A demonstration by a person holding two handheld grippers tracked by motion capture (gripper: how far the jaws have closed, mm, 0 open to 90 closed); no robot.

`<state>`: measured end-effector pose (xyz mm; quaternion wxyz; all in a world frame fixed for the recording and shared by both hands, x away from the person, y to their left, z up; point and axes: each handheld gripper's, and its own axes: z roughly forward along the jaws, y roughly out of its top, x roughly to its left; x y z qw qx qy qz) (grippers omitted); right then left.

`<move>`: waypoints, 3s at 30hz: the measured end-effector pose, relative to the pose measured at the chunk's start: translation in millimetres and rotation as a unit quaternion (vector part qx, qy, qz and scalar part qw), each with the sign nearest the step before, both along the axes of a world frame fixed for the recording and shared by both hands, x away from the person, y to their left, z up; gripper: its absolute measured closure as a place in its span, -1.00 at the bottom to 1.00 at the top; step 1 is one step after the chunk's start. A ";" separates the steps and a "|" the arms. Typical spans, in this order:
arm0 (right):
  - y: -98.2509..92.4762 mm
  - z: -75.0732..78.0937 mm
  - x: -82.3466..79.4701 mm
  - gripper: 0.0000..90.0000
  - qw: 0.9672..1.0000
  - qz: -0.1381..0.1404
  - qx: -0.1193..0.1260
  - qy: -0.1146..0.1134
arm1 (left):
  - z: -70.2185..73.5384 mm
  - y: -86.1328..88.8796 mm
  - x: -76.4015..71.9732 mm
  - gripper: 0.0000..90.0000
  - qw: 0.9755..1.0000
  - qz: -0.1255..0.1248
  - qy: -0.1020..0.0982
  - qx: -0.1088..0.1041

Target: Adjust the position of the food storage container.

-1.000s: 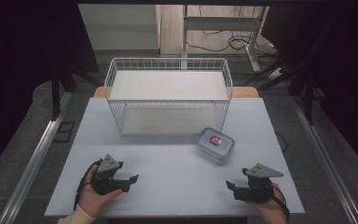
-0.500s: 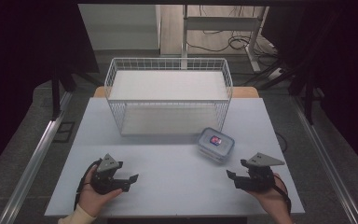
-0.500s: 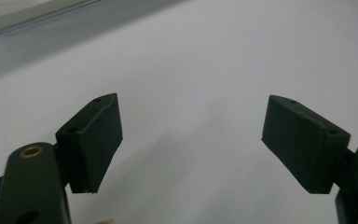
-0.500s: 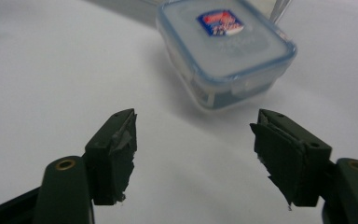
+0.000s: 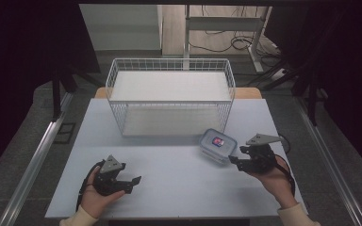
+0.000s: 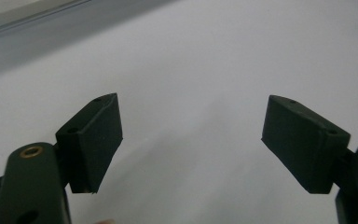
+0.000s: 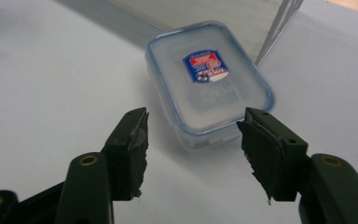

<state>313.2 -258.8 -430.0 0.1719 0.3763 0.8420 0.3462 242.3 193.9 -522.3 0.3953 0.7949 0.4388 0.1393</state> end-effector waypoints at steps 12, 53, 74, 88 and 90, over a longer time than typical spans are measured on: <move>14.3 17.1 37.2 0.46 0.999 0.019 -0.049 0.007 | 1.4 4.1 0.8 -0.55 1.000 0.005 -0.004 -0.004; 50.8 -30.0 114.4 0.99 0.976 0.061 -0.210 -0.025 | 0.2 6.5 0.6 -0.55 1.000 0.003 -0.004 -0.004; 65.0 -40.5 118.4 1.00 0.969 0.104 -0.224 -0.020 | -0.2 6.7 1.2 -0.55 1.000 0.002 -0.002 -0.005; 93.7 -40.5 95.8 1.00 0.961 0.176 -0.212 -0.009 | 0.6 7.7 0.7 -0.54 1.000 0.000 -0.002 -0.007; 102.1 -41.0 88.6 1.00 0.958 0.196 -0.211 -0.010 | 0.6 7.7 0.7 -0.54 1.000 0.001 -0.002 -0.008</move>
